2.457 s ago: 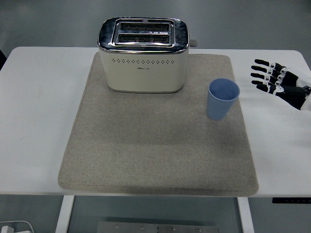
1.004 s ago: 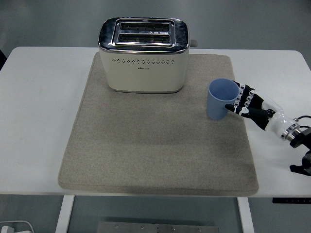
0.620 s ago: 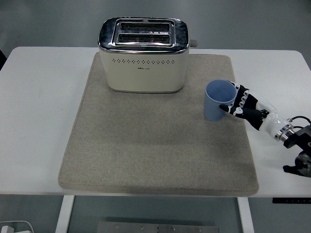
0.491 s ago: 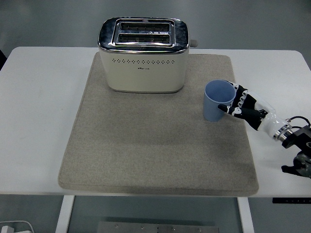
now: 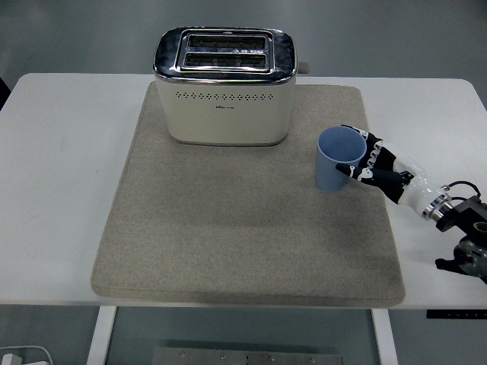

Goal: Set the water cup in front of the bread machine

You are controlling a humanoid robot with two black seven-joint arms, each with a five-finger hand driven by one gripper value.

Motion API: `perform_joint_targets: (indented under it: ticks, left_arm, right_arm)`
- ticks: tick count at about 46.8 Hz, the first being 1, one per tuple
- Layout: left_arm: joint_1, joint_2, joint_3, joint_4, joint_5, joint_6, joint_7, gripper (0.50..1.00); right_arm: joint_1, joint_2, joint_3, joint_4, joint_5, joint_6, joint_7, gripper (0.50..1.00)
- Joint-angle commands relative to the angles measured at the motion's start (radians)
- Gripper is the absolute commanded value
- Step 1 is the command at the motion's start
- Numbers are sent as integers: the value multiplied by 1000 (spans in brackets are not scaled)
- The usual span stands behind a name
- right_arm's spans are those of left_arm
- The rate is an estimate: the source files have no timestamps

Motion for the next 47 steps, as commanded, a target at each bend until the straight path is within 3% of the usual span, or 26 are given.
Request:
perform_joint_targets:
  ticks: [1, 26, 37, 47]
  left_arm:
    - [0, 0, 0, 0, 0, 0, 0, 1000]
    - [0, 0, 0, 2, 0, -1, 0, 1000]
    - [0, 0, 0, 0, 0, -1, 0, 1000]
    - [0, 0, 0, 0, 0, -1, 0, 1000]
  right_arm:
    - [2, 6, -1, -3, 0, 0, 0, 924]
    - [7, 46, -1, -14, -2, 0, 0, 924]
    - [10, 60, -2, -14, -2, -26, 0, 921]
    - [10, 78, -4, -14, -2, -38, -2, 887]
